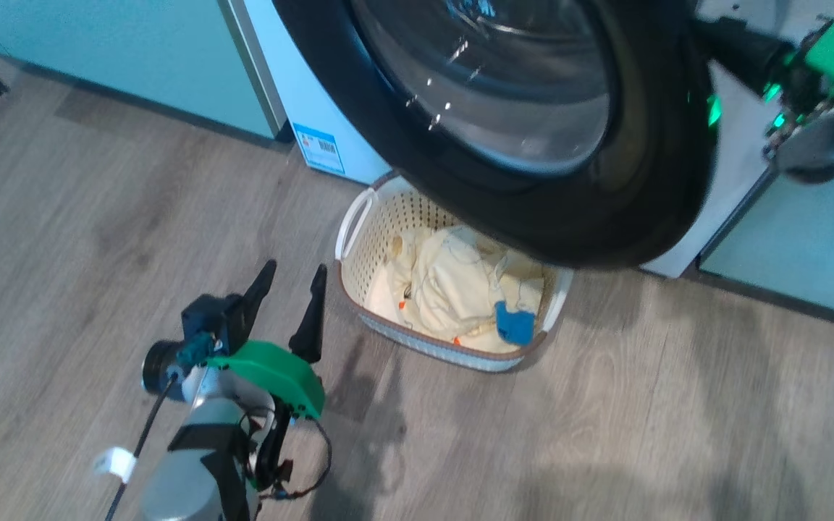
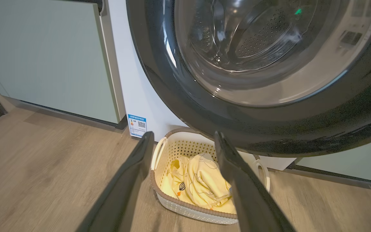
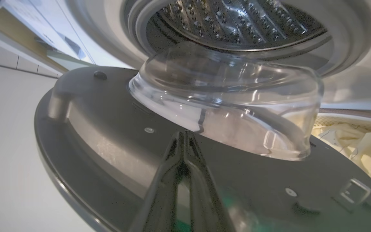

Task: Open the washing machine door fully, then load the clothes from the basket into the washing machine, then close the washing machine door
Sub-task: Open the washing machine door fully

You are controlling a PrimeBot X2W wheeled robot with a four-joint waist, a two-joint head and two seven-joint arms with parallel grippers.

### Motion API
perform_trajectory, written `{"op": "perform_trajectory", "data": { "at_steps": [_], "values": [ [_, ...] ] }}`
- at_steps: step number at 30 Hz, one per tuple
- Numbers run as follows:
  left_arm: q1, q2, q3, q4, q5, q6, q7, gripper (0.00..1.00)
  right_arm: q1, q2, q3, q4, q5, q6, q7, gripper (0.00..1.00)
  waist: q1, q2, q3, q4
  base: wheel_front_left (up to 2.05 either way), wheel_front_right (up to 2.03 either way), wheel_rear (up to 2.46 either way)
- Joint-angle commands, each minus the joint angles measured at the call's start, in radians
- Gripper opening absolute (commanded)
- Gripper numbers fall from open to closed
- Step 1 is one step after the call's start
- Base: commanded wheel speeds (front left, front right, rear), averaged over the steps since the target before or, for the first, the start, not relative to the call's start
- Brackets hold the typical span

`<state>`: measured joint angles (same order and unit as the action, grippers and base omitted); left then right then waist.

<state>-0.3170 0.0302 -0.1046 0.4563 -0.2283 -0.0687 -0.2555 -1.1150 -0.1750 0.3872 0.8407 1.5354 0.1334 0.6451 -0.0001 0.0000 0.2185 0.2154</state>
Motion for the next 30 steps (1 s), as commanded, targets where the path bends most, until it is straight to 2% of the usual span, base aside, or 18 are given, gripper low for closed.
{"op": "perform_trajectory", "data": {
  "at_steps": [1,13,22,30],
  "values": [
    [-0.001,0.020,0.040,-0.023,0.021,-0.004,-0.006,1.00,0.014,0.040,0.010,-0.054,0.019,-0.003,0.027,0.00,0.0001,0.0000,-0.037,0.003,0.00,0.00,0.00],
    [0.051,0.020,0.070,0.000,0.063,-0.018,-0.006,1.00,0.163,0.079,0.059,-0.120,0.040,-0.003,0.081,0.00,0.0001,0.0000,-0.137,0.008,0.00,0.00,0.00],
    [0.068,0.020,0.088,0.006,0.086,-0.028,-0.006,1.00,0.222,0.118,0.110,-0.128,0.067,-0.003,0.074,0.00,0.0001,0.0000,-0.170,0.012,0.00,0.00,0.00],
    [0.067,0.020,0.106,0.007,0.104,-0.036,-0.006,1.00,0.241,0.124,0.235,-0.172,0.147,-0.003,0.058,0.00,0.0001,0.0000,-0.167,0.006,0.00,0.00,0.00]
  ]
}}
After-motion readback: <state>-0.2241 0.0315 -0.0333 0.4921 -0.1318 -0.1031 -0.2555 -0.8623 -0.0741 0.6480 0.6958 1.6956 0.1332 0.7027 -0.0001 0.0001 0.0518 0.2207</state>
